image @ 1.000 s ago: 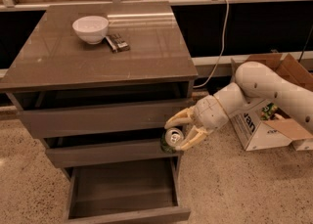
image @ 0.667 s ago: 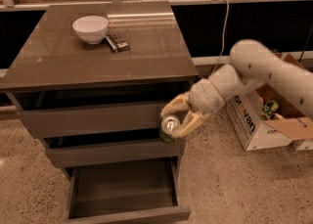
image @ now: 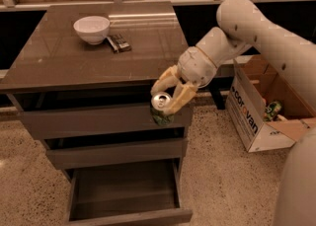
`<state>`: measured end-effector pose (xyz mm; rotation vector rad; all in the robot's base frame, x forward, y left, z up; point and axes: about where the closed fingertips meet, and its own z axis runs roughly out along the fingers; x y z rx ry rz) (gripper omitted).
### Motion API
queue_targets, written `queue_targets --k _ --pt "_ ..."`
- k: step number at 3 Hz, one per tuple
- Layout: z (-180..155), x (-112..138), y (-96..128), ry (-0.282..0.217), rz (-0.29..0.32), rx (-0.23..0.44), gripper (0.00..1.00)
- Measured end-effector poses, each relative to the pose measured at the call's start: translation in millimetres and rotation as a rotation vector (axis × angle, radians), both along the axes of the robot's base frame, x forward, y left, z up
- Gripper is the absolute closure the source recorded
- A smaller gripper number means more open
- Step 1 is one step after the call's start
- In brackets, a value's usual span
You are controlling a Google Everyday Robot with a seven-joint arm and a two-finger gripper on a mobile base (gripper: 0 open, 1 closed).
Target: Pick green can from bottom drawer and place on counter
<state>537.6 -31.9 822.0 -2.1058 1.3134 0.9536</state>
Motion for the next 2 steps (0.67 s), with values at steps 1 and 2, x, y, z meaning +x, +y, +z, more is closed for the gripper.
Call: queue_targets --k 1,2 --pt "24.2 18.4 2.1 0.008 -0.046 0.041 1.00" --pt "54.9 38.9 4.4 -0.013 -0.081 0.049 1.00"
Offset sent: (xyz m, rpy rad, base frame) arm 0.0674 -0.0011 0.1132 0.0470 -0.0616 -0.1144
